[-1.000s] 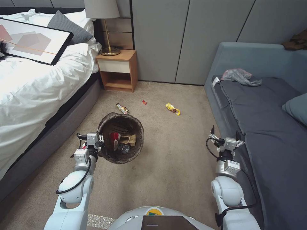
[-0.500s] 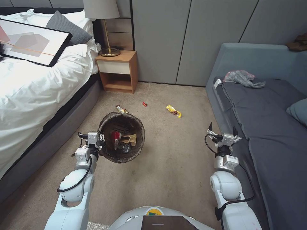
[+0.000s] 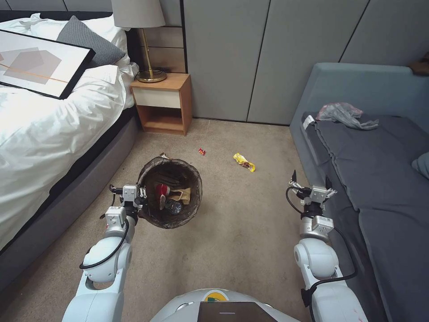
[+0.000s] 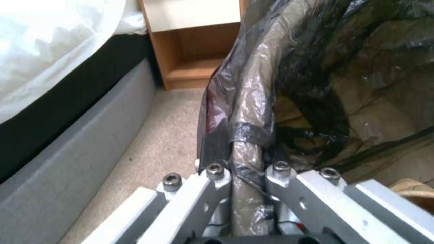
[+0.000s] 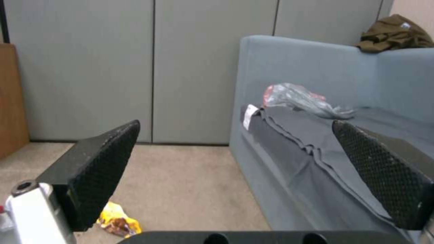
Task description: Pick up the trash bin, then pick up the garbage from the floor and place it into the trash bin.
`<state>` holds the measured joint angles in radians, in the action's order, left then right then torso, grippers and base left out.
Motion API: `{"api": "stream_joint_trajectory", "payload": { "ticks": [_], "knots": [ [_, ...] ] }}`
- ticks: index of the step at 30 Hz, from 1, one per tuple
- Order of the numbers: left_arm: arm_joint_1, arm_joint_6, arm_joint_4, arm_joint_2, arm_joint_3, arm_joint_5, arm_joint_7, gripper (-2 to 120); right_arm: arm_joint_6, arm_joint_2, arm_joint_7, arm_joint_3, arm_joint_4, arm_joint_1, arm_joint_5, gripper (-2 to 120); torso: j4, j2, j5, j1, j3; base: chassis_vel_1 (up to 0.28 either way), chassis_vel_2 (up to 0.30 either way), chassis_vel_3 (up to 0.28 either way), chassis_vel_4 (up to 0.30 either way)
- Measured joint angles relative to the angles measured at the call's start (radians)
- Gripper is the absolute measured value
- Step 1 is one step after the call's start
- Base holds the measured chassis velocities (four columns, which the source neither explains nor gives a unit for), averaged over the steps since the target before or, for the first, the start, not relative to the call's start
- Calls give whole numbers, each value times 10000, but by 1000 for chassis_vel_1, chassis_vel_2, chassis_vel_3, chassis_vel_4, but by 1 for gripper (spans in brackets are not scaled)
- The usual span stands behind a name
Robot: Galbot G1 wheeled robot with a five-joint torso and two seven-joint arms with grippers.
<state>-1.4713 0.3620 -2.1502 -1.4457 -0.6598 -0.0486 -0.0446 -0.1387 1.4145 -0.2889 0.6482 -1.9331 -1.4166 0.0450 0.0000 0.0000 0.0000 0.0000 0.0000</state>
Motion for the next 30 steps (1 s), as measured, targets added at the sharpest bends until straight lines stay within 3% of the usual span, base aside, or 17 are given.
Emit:
{"api": "stream_joint_trajectory", "payload": {
  "ticks": [30],
  "knots": [
    [-31,-22,-25,69,-55,10,-56,3,173,-101,-19,-216,22,88,134,100,-1,0,-2,0,-1,-107,112,110,-120]
  ]
}}
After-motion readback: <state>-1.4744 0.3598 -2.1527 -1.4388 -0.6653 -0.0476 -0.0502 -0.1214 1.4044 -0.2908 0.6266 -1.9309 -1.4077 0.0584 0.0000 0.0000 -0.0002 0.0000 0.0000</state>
